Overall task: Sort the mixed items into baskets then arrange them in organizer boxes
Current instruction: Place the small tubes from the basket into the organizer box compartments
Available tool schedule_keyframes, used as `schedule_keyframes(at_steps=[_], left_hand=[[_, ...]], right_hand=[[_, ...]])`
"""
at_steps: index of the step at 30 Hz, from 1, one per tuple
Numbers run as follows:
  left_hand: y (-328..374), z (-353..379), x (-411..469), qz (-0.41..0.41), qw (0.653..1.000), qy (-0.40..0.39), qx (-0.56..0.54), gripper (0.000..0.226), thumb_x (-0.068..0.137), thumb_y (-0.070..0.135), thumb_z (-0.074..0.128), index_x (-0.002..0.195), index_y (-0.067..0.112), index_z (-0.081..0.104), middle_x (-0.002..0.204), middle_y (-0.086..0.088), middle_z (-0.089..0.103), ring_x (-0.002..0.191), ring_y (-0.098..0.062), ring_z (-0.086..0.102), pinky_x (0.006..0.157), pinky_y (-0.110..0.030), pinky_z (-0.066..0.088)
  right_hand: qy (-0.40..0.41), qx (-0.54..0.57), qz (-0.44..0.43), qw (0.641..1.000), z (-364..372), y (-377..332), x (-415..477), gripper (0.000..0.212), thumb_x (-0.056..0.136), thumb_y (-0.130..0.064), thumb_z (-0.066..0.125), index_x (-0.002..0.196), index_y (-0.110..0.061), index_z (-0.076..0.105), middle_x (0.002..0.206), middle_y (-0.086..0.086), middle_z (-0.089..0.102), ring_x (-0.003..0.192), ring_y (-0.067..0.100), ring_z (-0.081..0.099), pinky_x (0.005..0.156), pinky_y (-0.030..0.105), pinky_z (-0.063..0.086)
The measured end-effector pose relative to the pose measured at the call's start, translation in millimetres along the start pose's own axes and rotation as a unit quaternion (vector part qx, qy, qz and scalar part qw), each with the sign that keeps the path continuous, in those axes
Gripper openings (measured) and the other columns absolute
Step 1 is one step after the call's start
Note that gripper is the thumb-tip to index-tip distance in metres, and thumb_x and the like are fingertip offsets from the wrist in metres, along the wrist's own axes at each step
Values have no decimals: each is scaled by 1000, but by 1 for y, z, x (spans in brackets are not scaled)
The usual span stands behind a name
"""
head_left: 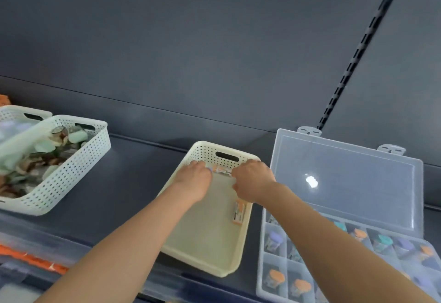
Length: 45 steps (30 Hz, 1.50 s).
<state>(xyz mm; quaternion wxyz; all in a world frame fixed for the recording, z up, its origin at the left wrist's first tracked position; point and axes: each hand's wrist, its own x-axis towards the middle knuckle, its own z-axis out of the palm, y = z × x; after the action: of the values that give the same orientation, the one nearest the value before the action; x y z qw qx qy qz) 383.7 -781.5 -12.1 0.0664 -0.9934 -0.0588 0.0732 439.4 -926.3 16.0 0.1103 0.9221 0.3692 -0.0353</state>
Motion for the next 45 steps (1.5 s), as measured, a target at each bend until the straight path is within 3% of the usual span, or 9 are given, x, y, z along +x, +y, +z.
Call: schedule_keyframes(at_steps=[6, 14, 19, 24, 27, 33, 37, 42, 45], left_hand=[[-12, 19, 28, 29, 999, 7, -21, 40, 88, -2, 44, 125, 6, 54, 119, -13, 57, 109, -33, 54, 89, -38, 43], [-15, 22, 36, 51, 990, 18, -131, 30, 91, 3, 44, 118, 11, 54, 115, -12, 56, 104, -32, 56, 76, -36, 41], [-19, 21, 34, 62, 981, 9, -185, 16, 91, 8, 48, 103, 17, 54, 106, -5, 57, 89, -25, 55, 65, -29, 34], [-21, 11, 32, 24, 965, 36, -257, 14, 92, 15, 49, 106, 14, 49, 104, 2, 60, 89, -22, 54, 65, -31, 35], [-16, -4, 22, 3, 945, 65, -320, 20, 90, 17, 53, 109, 21, 51, 99, 10, 59, 82, -18, 53, 61, -30, 34], [22, -36, -20, -6, 873, 156, -462, 15, 83, 20, 67, 88, 28, 55, 79, 7, 63, 65, -17, 57, 58, -31, 42], [71, -50, -53, 22, 851, 195, -487, 20, 82, 20, 70, 80, 31, 54, 75, 12, 66, 59, -4, 57, 59, -28, 45], [141, -51, -87, 82, 842, 211, -490, 19, 85, 15, 67, 84, 30, 54, 77, 11, 65, 64, -7, 63, 60, -39, 55], [180, -49, -101, 107, 849, 228, -465, 20, 84, 14, 68, 99, 26, 61, 86, 14, 66, 72, -3, 62, 67, -23, 52]], right_hand=[[-92, -62, 19, 994, 13, -12, 33, 32, 85, -1, 53, 116, -8, 57, 113, 10, 60, 103, 28, 57, 72, 33, 40], [-103, -49, 53, 992, 21, -11, 47, 35, 88, 1, 51, 123, -1, 53, 119, 15, 48, 104, 30, 58, 78, 32, 47], [-54, 41, 42, 997, 21, -8, 47, 21, 89, -11, 57, 109, -12, 56, 107, 9, 59, 97, 29, 60, 69, 33, 45], [33, 194, 52, 979, 14, 1, 30, 11, 88, -17, 55, 97, -17, 61, 96, 3, 62, 90, 24, 57, 76, 36, 53], [139, 283, 51, 948, 7, 8, 10, 10, 86, -21, 61, 91, -14, 67, 85, -1, 59, 80, 20, 55, 74, 32, 49], [297, 448, 69, 840, -8, 31, -64, 3, 79, -15, 74, 81, -15, 71, 73, -10, 65, 62, 7, 55, 63, 17, 47], [327, 475, 69, 814, 1, 51, -120, 5, 78, -16, 76, 82, -17, 73, 78, -10, 67, 68, 6, 59, 63, 11, 45], [336, 474, 80, 810, 24, 84, -185, 17, 77, -12, 77, 84, -23, 66, 75, -15, 67, 66, 4, 60, 63, 8, 45], [332, 467, 93, 815, 39, 103, -217, 15, 77, -12, 77, 81, -21, 65, 73, -16, 66, 66, 2, 60, 61, 7, 43]])
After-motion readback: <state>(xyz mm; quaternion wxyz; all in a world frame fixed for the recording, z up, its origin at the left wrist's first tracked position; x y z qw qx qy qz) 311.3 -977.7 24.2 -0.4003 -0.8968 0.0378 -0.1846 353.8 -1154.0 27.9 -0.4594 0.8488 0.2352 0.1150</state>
